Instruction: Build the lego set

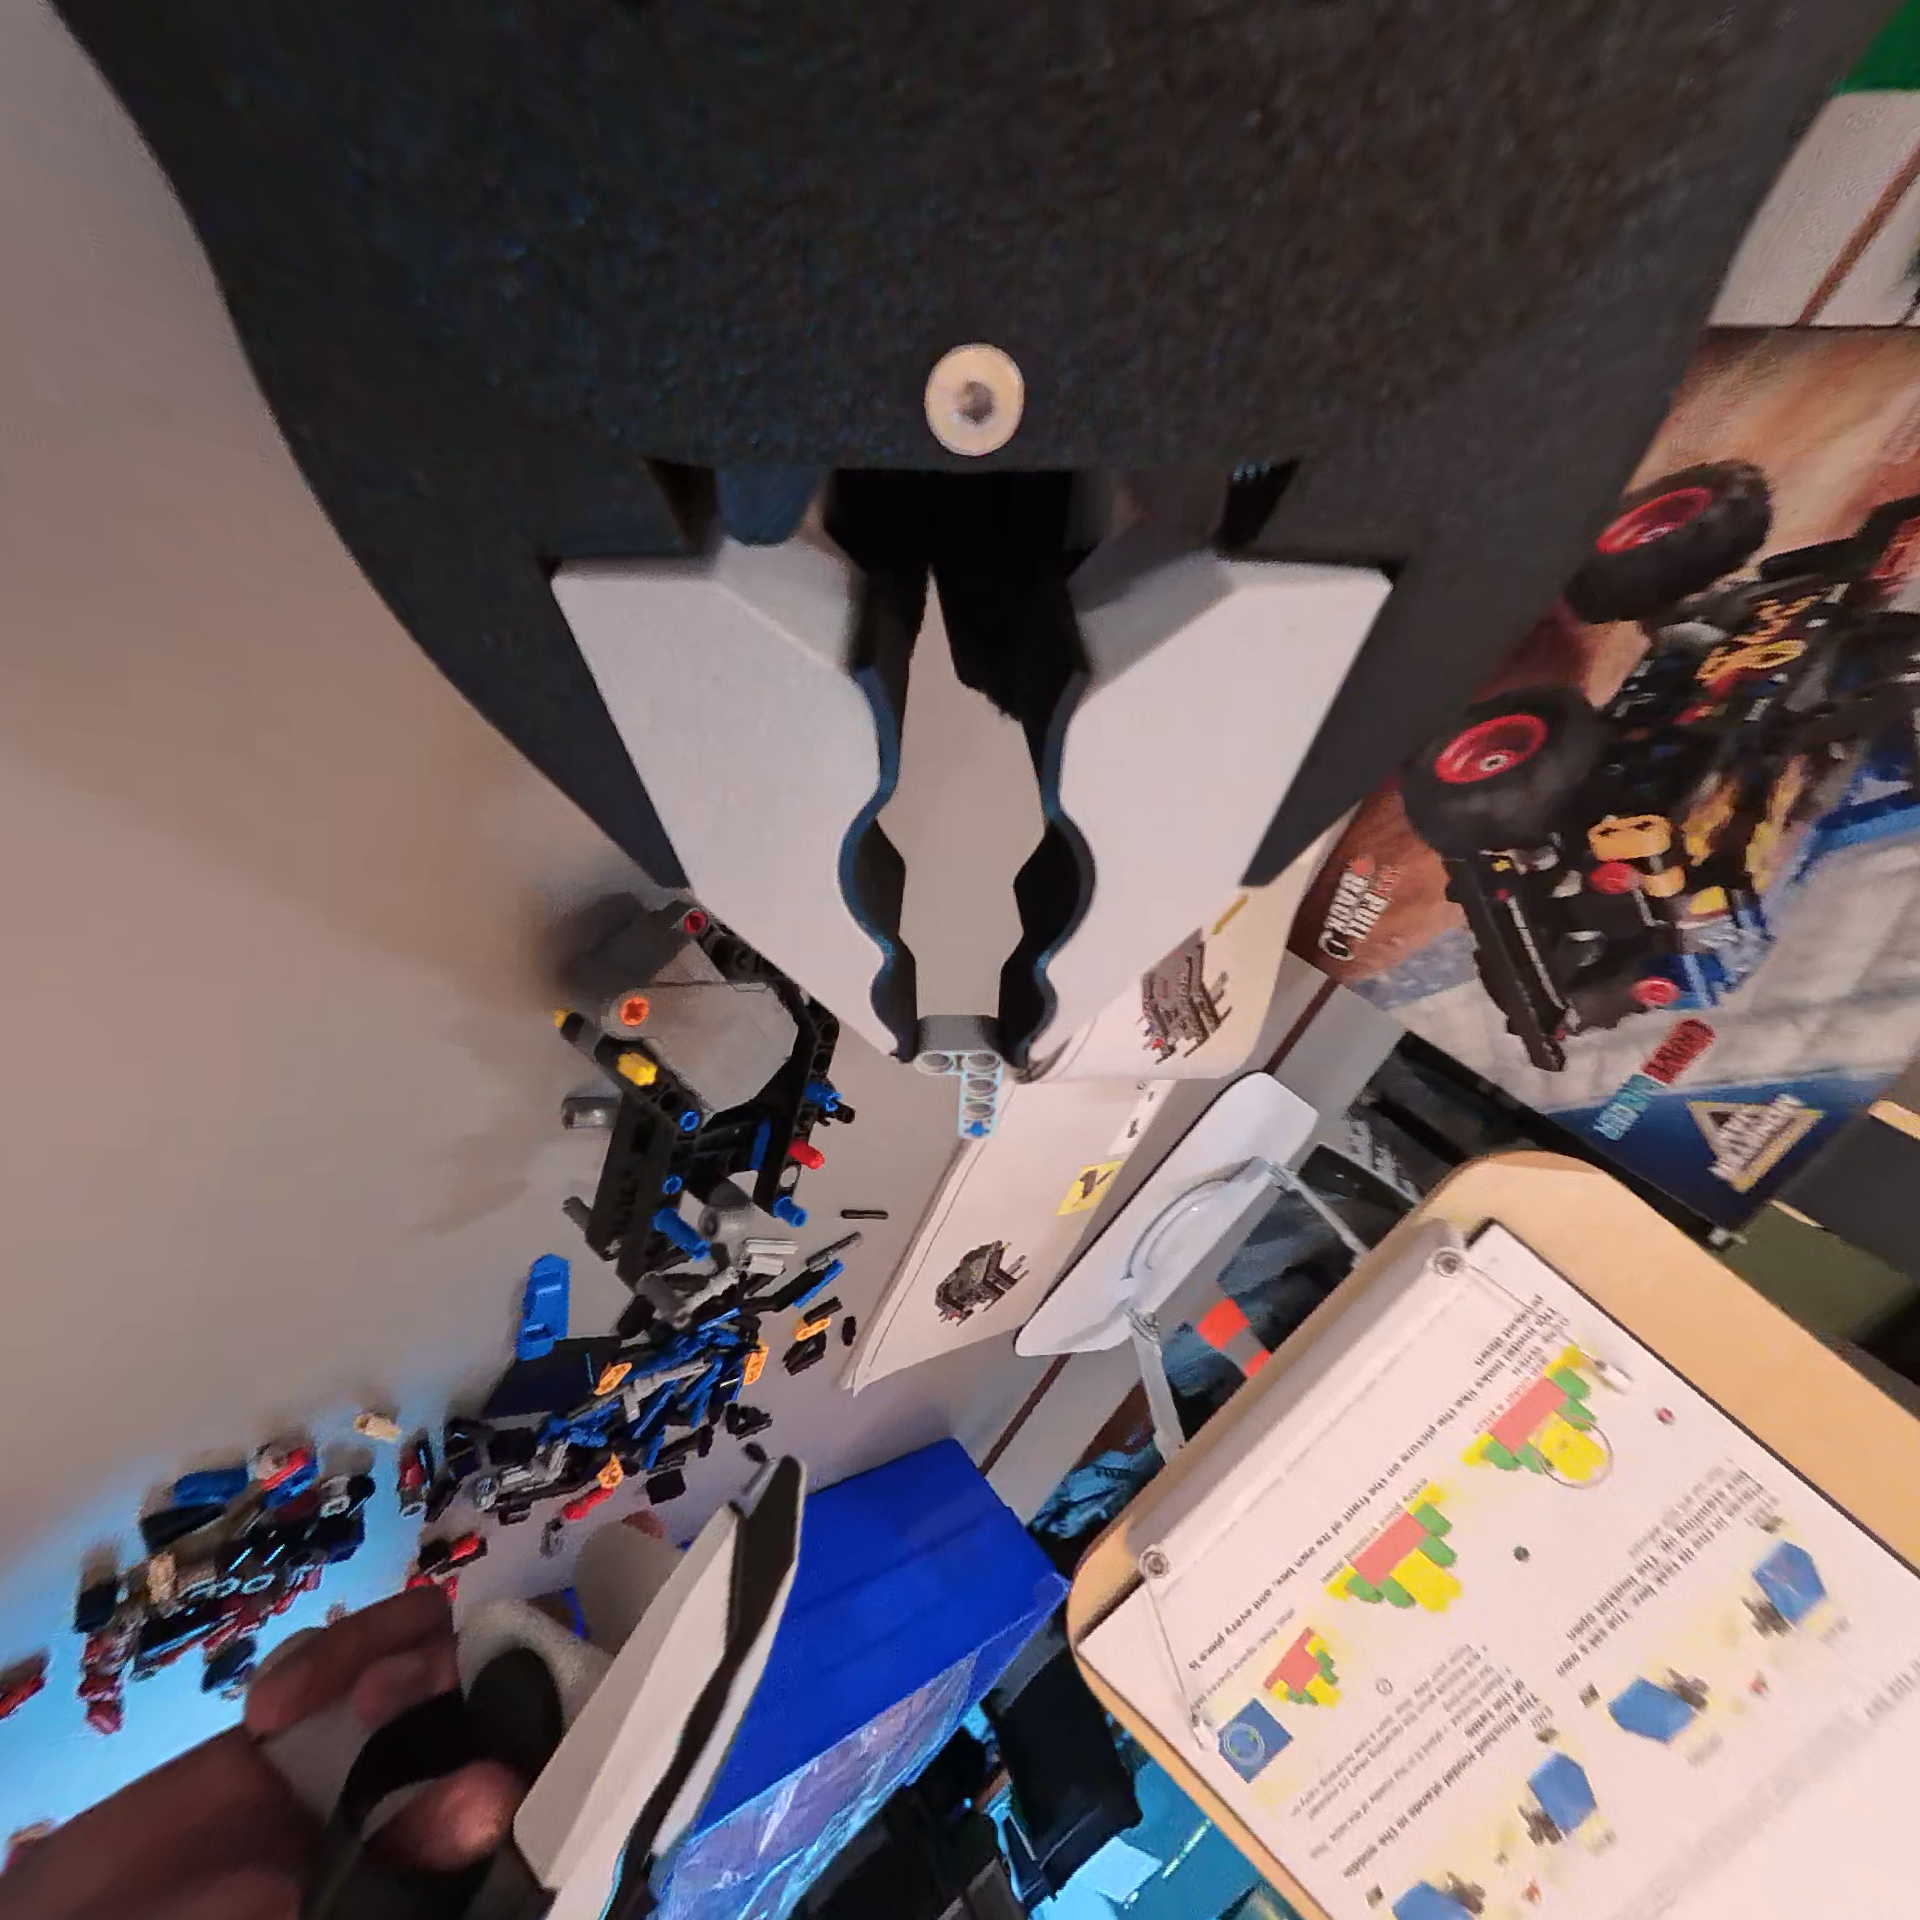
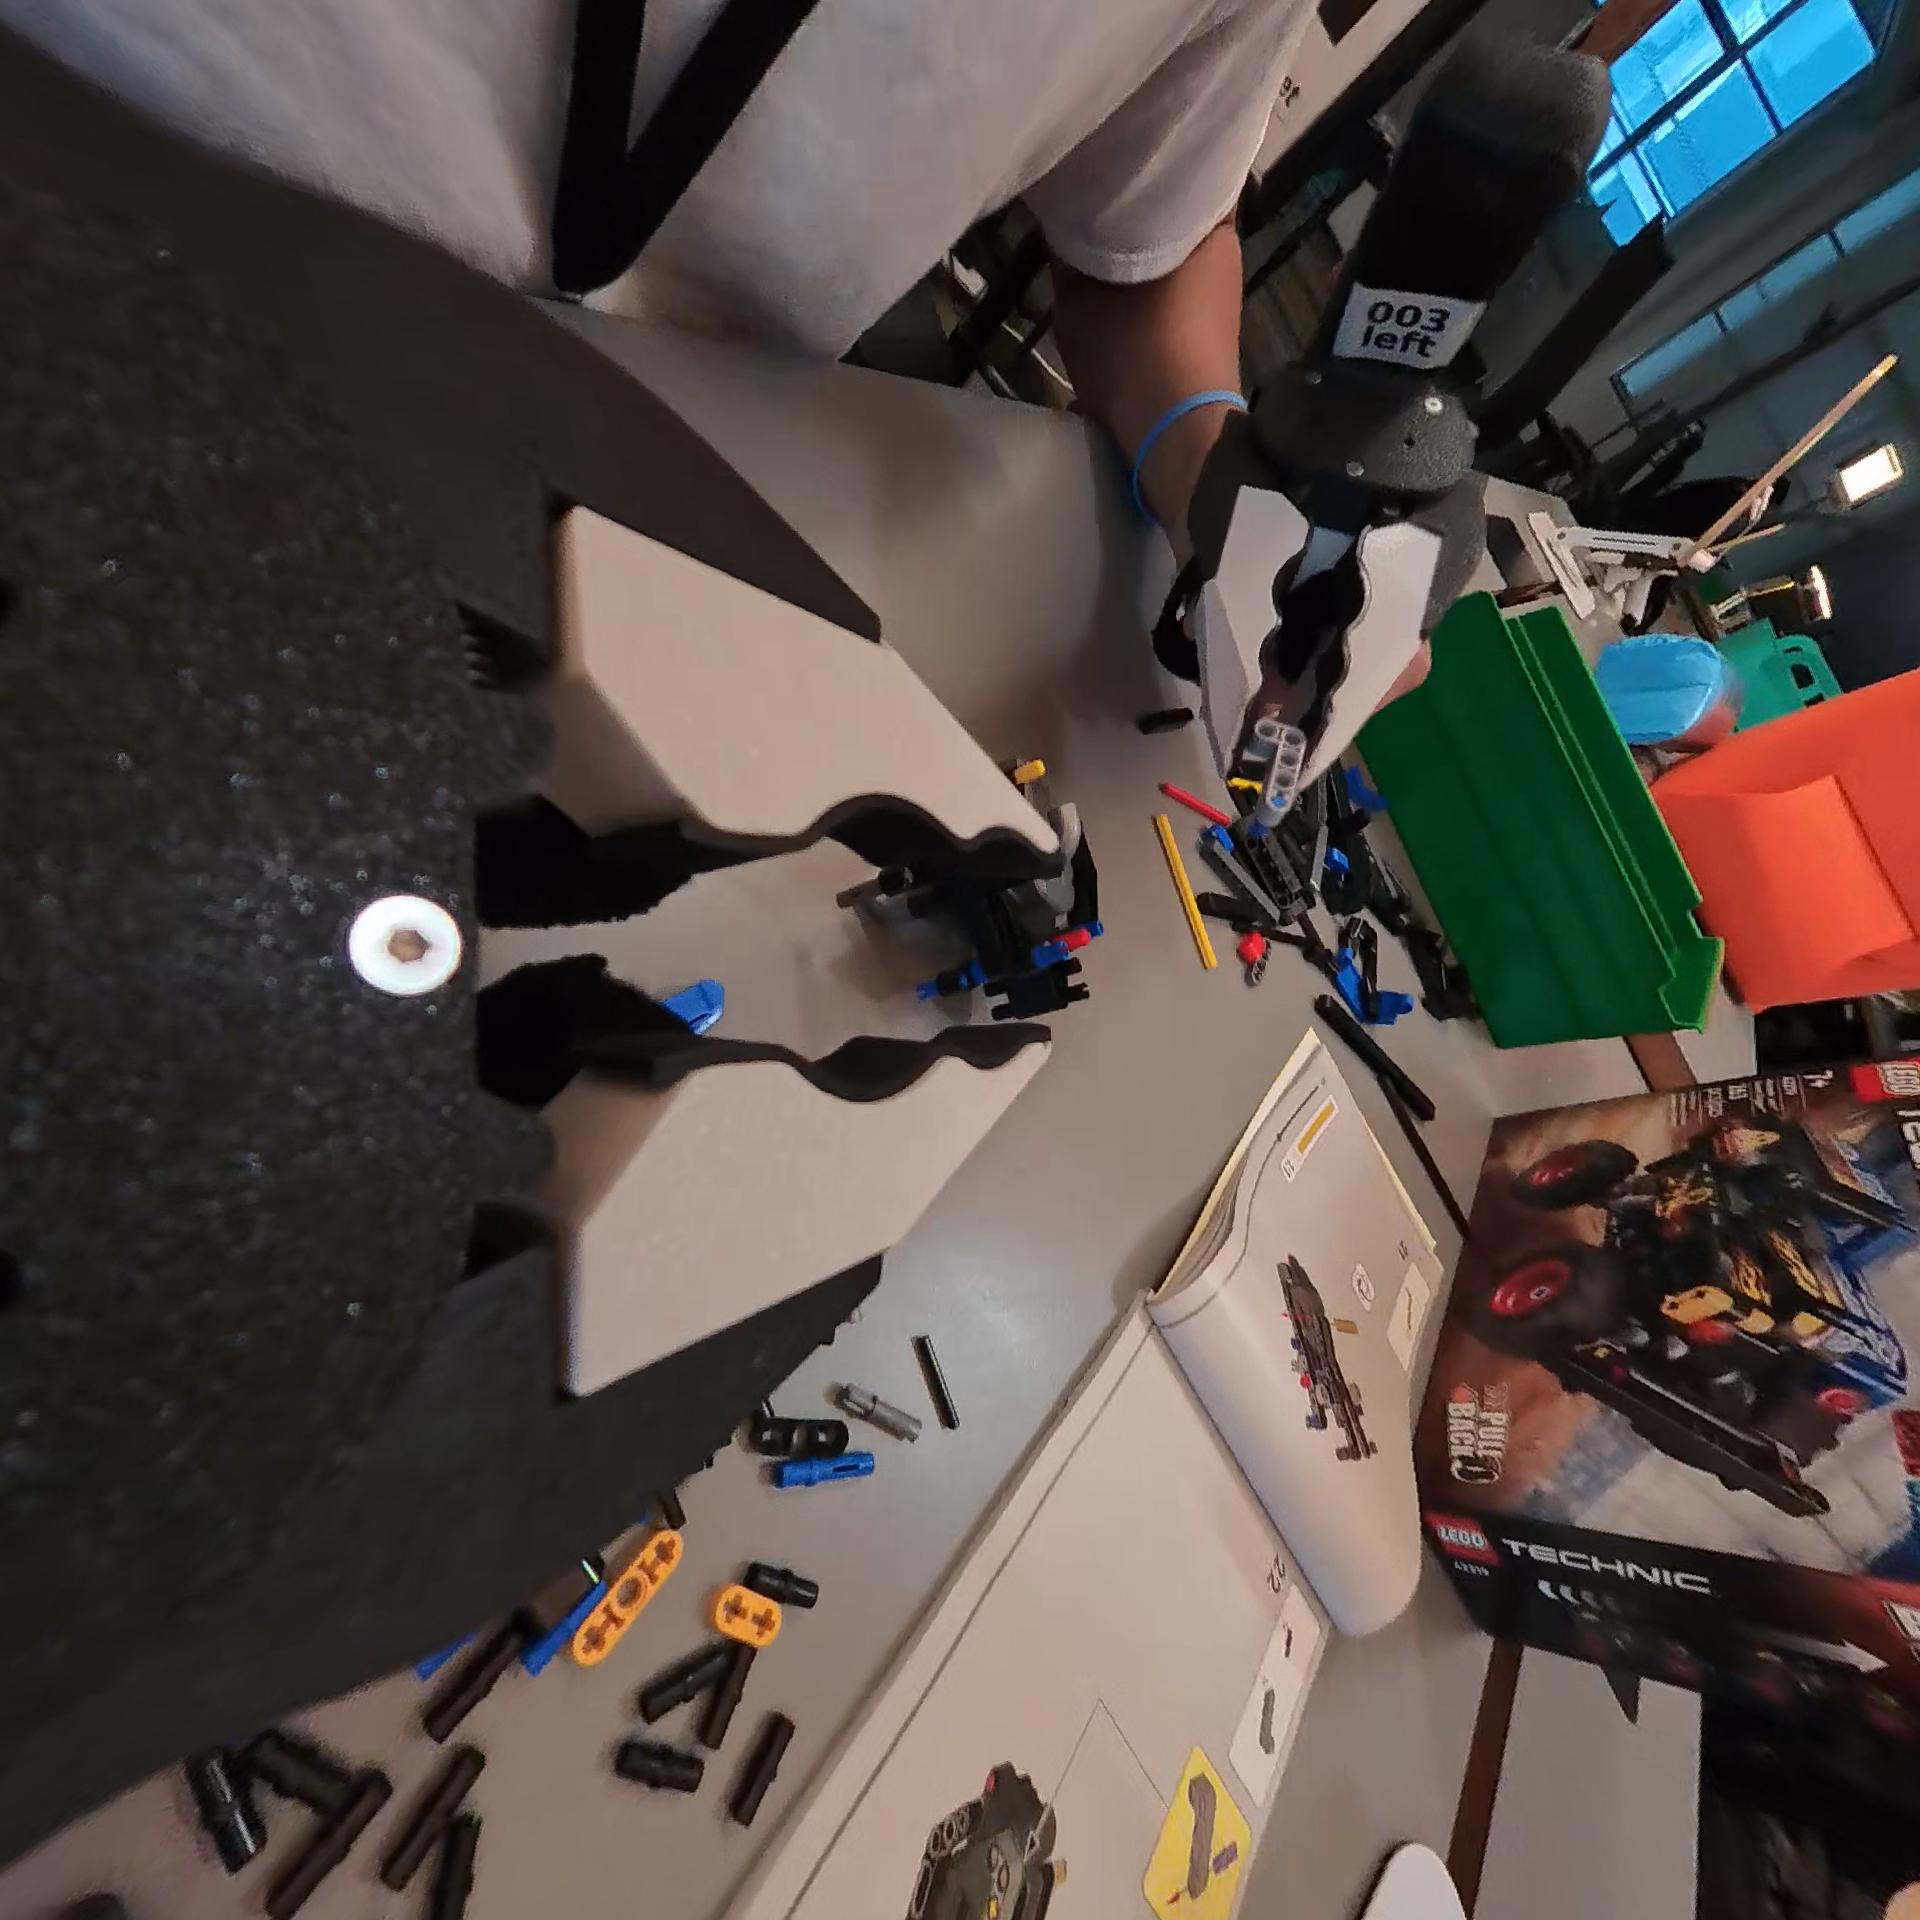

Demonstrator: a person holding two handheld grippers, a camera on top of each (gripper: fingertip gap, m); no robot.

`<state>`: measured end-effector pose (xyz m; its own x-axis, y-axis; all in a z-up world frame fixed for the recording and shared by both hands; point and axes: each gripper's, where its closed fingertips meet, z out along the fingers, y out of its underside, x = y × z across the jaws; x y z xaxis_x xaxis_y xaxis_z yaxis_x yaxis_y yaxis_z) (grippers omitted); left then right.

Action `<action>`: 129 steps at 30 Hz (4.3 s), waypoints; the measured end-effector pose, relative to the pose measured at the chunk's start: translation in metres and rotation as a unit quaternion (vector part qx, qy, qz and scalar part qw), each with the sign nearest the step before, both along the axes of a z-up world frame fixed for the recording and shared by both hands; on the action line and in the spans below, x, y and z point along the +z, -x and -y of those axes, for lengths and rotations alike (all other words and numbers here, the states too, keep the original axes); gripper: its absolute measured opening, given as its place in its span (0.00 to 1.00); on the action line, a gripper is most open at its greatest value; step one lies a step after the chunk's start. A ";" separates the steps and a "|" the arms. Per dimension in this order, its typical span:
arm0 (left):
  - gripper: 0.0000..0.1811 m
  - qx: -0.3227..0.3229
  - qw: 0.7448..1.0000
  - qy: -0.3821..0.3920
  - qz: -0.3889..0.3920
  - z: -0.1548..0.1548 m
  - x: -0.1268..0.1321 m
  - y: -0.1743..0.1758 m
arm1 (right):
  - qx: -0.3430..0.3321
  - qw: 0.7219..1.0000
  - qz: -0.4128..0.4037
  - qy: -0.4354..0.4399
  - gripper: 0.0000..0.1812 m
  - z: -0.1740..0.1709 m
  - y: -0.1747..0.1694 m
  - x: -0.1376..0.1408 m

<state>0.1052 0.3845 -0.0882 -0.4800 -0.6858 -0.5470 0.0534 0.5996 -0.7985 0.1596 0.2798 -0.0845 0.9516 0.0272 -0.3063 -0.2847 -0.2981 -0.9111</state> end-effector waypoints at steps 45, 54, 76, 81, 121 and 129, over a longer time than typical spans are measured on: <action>0.08 -0.085 0.974 0.138 -0.158 0.016 -0.020 0.013 | 0.005 0.999 -0.032 0.011 0.13 0.000 -0.006 -0.011; 0.08 -0.055 0.948 0.226 -0.218 0.023 -0.011 0.014 | 0.086 0.992 0.081 0.045 0.12 -0.015 0.034 -0.025; 0.07 0.065 0.904 0.346 -0.242 0.045 -0.025 0.028 | 0.089 0.983 0.145 0.065 0.09 -0.026 0.053 -0.021; 0.07 0.075 0.910 0.337 -0.232 0.047 -0.024 0.027 | 0.082 0.986 0.140 0.044 0.09 -0.028 0.053 -0.009; 0.07 0.083 0.896 0.318 -0.299 0.052 -0.047 0.024 | 0.060 0.977 0.202 0.036 0.12 -0.028 0.055 -0.012; 0.07 0.084 0.898 0.315 -0.297 0.052 -0.047 0.025 | 0.060 0.979 0.163 0.103 0.25 -0.035 0.055 -0.034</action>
<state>0.0802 0.3328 -0.1348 -0.4196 -0.8593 0.2924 -0.5430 -0.0205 -0.8395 0.1051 0.3150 -0.1186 0.9935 0.1142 0.0027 0.0597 -0.4986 -0.8648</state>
